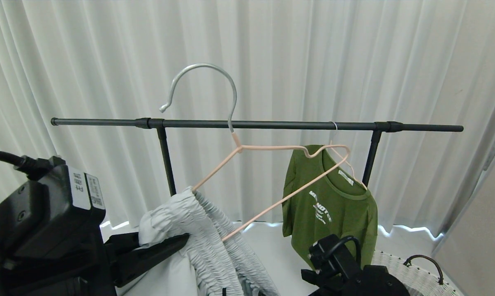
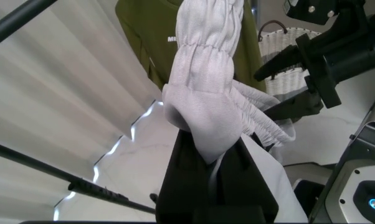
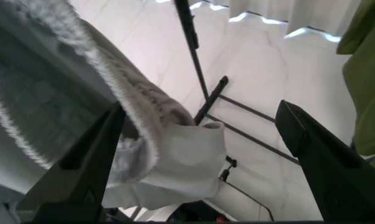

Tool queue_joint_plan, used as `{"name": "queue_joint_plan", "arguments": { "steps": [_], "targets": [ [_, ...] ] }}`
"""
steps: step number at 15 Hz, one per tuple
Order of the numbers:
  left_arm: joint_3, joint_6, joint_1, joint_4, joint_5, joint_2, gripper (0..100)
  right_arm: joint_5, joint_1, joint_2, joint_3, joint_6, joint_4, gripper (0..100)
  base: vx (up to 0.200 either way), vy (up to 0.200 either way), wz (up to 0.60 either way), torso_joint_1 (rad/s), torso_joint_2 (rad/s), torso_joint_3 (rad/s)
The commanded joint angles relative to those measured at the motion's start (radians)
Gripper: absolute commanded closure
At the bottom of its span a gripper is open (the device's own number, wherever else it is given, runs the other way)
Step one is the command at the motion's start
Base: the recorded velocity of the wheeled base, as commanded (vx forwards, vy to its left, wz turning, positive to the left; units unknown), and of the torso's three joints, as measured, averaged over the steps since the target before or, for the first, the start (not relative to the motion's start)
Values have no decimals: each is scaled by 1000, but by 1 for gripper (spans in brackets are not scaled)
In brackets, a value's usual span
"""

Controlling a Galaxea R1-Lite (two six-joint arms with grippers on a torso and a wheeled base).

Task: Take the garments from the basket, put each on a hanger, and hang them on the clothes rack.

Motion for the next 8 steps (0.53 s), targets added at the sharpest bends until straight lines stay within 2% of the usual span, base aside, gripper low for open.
{"name": "queue_joint_plan", "arguments": {
  "steps": [1, 3, 4, 8],
  "targets": [
    [3, 1, 0, 0, 1, -2, 100, -3, -3, 3, 8, -1, 0, 0, 0, 0, 0, 0, 0, 0],
    [0, 2, 0, -1, 1, -2, 100, -8, -3, -6, 37, -1, -2, 0, 0, 0, 0, 0, 0, 0],
    [0, 2, 0, -1, 1, -2, 100, -14, -4, -8, 49, 1, 0, 100, 0, 0, 0, 0, 0, 0],
    [3, 4, 0, -1, 1, -4, 100, -32, -27, -20, 58, -1, -2, 100, 0, 0, 0, 0, 0, 0]
  ]
}}
